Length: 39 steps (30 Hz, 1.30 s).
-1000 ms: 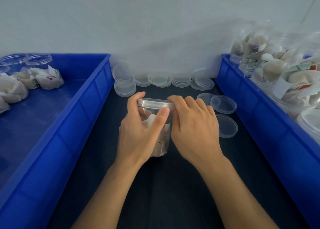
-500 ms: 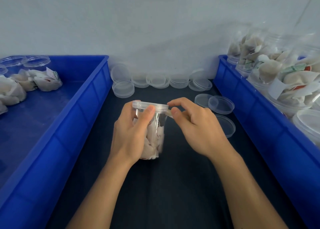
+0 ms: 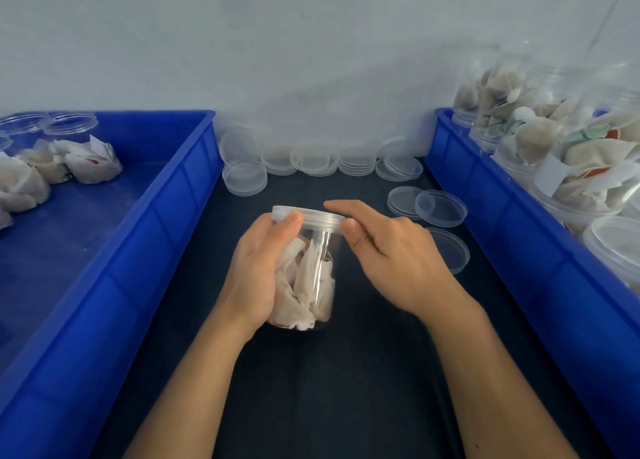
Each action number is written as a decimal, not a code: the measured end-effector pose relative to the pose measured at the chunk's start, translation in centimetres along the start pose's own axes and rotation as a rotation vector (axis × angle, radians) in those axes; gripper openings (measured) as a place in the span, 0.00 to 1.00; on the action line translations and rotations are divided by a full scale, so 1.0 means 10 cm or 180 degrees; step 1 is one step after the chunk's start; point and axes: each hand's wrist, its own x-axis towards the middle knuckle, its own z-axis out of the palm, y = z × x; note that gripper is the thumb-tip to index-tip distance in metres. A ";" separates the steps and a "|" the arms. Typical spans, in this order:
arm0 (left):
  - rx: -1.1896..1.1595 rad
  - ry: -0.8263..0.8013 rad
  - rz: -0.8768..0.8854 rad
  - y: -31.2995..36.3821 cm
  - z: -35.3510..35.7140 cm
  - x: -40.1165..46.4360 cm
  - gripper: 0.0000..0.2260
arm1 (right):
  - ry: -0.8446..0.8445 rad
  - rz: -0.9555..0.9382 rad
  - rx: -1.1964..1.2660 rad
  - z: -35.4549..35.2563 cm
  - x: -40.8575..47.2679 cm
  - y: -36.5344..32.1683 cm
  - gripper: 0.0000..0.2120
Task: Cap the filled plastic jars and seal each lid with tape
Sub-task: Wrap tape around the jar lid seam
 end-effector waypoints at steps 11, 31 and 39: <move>-0.0058 0.0149 -0.0082 -0.06 0.06 0.02 0.31 | 0.0002 0.0137 0.0149 -0.02 -0.03 -0.07 0.17; 0.2777 0.0994 0.0693 -0.03 0.18 -0.13 0.45 | -0.0108 0.0418 0.0706 0.10 -0.03 -0.15 0.19; 0.1751 0.0844 0.0636 -0.10 0.10 -0.08 0.42 | -0.0104 0.0294 0.0368 0.07 0.02 -0.03 0.18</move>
